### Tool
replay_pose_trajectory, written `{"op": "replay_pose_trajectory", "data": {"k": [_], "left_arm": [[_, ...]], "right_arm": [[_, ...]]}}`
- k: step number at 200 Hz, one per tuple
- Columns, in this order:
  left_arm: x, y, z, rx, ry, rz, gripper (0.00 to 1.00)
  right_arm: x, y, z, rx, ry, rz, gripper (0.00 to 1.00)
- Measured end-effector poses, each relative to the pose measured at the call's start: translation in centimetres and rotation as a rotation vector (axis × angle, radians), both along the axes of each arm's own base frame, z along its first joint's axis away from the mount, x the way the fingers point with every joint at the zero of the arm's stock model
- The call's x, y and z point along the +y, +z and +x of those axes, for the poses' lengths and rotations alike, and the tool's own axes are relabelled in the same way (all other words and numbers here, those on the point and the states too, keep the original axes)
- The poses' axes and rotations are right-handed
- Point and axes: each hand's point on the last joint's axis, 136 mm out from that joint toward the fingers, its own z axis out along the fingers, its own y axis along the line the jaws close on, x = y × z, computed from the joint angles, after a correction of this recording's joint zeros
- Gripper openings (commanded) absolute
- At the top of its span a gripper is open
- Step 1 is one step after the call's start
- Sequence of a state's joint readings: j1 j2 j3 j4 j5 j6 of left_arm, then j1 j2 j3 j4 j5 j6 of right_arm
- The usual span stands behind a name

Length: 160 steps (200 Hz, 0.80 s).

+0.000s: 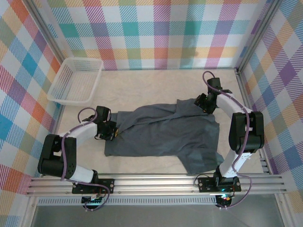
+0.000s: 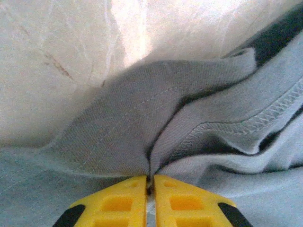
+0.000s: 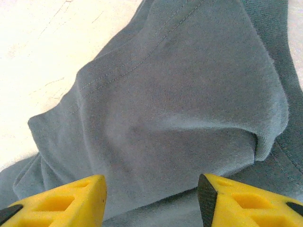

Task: Fold the inside-out t-shirt

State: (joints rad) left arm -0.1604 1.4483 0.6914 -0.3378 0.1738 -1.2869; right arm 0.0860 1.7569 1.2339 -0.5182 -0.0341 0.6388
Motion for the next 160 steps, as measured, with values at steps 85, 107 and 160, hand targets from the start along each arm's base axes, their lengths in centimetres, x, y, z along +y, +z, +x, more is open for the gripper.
{"op": "replay_pose_trajectory", "data": {"k": [85,107,160], "left_arm": [[0.8,4.3,2.6,-0.117,-0.081,0.095,0.01],[1.3,4.6,2.9,-0.129,-0.125,0.15,0.0],[1.8,5.1,3.5,-0.233,-0.395,0.325,0.0]], "right_arm": [[-0.5,0.2,0.0,0.004,0.009,-0.034,0.55],[-0.6,0.4,0.1,-0.001,0.02,-0.048,0.62],[-1.8,2.3,4.4,-0.033,0.117,-0.195,0.76]]}}
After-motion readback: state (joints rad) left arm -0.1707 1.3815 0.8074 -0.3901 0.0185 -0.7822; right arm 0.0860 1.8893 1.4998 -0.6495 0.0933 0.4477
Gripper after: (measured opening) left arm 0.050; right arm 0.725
